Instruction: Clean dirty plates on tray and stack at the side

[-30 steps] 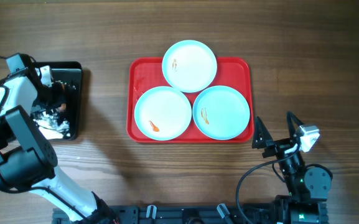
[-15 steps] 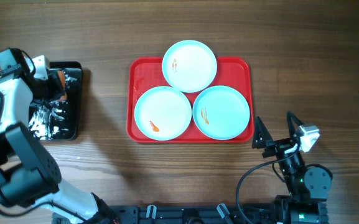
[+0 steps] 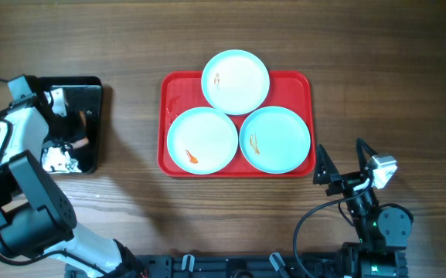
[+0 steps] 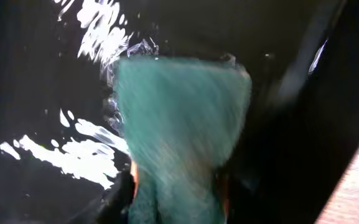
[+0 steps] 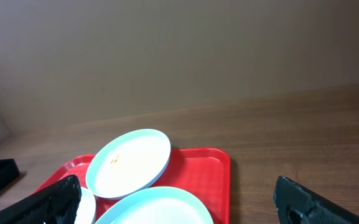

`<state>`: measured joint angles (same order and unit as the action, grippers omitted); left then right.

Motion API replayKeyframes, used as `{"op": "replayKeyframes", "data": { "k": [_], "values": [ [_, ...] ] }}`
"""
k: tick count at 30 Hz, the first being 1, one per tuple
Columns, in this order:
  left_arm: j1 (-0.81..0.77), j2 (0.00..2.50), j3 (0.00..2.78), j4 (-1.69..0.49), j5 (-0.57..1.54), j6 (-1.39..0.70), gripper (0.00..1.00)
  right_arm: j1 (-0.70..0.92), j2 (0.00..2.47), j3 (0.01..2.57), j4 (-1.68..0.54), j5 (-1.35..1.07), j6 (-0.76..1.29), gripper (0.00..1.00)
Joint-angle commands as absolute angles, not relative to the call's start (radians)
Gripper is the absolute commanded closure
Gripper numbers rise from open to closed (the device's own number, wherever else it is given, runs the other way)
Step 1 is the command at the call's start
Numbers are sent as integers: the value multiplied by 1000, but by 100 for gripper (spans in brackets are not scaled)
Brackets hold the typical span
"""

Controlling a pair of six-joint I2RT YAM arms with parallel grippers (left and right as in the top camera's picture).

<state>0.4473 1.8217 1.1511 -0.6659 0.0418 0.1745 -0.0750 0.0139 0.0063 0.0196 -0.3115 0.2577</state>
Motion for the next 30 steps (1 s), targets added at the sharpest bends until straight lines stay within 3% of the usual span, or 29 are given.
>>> {"op": "replayKeyframes", "data": {
  "k": [1,3,7,16,19,26,30],
  "values": [
    [457,1829,1147,-645,2,172,36,-78,14,6,23,-322,265,0],
    [457,1829,1147,-621,2,172,20,-78,14,6,23,-322,265,0],
    [457,1829,1147,-596,2,179,17,-78,14,6,23,-322,265,0],
    [457,1848,1144,-557,2,180,16,-78,14,6,23,-322,265,0],
    [457,1890,1143,-572,2,179,20,-78,14,6,23,-322,265,0],
    [457,1918,1143,-545,2,180,17,-78,14,6,23,-322,265,0],
    [457,1918,1143,-537,2,180,24,-78,14,6,23,-322,265,0]
  ]
}}
